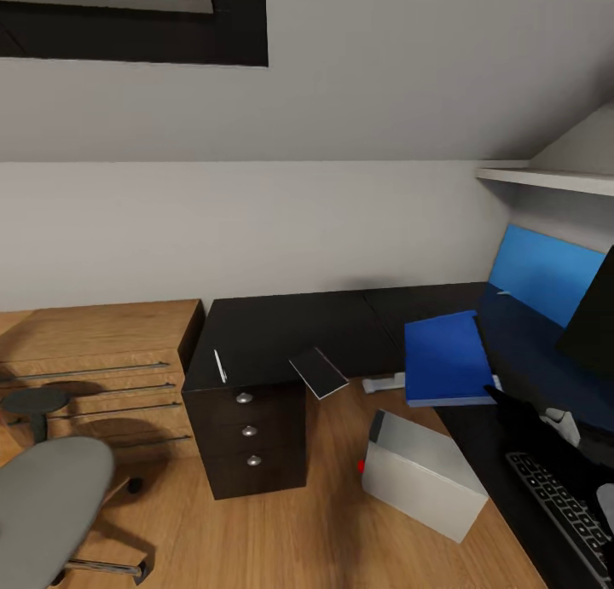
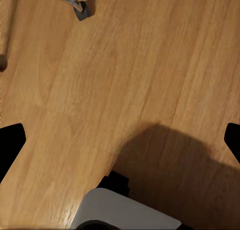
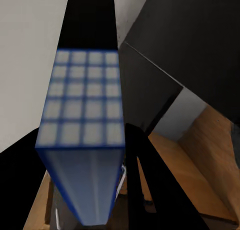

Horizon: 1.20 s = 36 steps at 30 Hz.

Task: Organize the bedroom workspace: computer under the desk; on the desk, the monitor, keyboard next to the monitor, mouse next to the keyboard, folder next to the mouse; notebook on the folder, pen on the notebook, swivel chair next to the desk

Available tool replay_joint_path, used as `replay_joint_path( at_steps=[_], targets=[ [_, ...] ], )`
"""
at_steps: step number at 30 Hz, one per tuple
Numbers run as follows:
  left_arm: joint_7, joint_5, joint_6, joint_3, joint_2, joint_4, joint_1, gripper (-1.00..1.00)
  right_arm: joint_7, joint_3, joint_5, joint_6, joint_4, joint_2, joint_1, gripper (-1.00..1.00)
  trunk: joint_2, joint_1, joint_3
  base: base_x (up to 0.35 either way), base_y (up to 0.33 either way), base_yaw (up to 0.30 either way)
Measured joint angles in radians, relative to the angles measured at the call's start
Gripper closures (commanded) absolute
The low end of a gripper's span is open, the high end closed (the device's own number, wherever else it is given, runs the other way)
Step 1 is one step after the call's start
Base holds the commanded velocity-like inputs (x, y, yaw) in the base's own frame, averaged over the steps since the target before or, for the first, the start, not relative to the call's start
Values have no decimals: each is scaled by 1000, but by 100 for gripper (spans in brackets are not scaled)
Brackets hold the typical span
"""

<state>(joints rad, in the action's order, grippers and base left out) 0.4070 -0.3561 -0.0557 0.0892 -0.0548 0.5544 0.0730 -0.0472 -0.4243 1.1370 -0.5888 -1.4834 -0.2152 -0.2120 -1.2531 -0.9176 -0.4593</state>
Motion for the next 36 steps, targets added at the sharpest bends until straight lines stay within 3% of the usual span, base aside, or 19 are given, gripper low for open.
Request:
replay_joint_path(
  at_steps=[2,3,5,7,9,12,16,19,21,25,28,34,36],
  targets=[
    [0,1,0,0,0,-8,0,-100,29,85,-16,130,33,12,-52,100,0,0,0,0,0,0],
    [0,1,0,0,0,-9,0,-100,43,109,-24,173,49,17,-73,100,0,0,0,0,0,0],
    [0,1,-1,-1,0,-11,0,-100,133,226,-46,401,155,42,-189,100,0,0,0,0,0,0],
    [0,2,-2,-1,0,-12,0,-100,191,299,-54,528,230,56,-264,100,0,0,0,0,0,0],
    [0,2,-3,-1,0,-13,0,-100,238,358,-66,627,309,74,-339,100,0,0,0,0,0,0],
    [0,2,-13,0,-1,-14,0,-100,302,411,-69,788,477,136,-468,100,0,0,0,0,0,0],
    [0,2,-31,0,-1,-14,0,-100,326,426,-64,937,680,202,-547,100,0,0,0,0,0,0],
    [0,2,-35,0,-1,-14,0,-100,327,427,-61,999,766,224,-568,100,0,0,0,0,0,0],
    [0,3,-36,0,-1,-14,0,-100,325,407,-31,1021,792,235,-574,100,0,0,-1,0,0,-19],
    [0,3,-37,0,-1,-14,0,-100,316,362,58,1027,796,238,-577,100,0,0,-3,0,0,-25],
    [0,3,-37,0,-1,-14,0,-100,276,350,96,1025,797,241,-577,100,0,0,-3,0,0,-5],
    [0,2,-37,0,-1,-13,0,-100,241,334,124,1022,799,237,-577,100,0,0,-3,0,0,0],
    [0,2,-37,0,-1,-13,0,-100,237,320,171,1023,799,235,-577,100,0,0,-3,0,0,0]
  ],
)
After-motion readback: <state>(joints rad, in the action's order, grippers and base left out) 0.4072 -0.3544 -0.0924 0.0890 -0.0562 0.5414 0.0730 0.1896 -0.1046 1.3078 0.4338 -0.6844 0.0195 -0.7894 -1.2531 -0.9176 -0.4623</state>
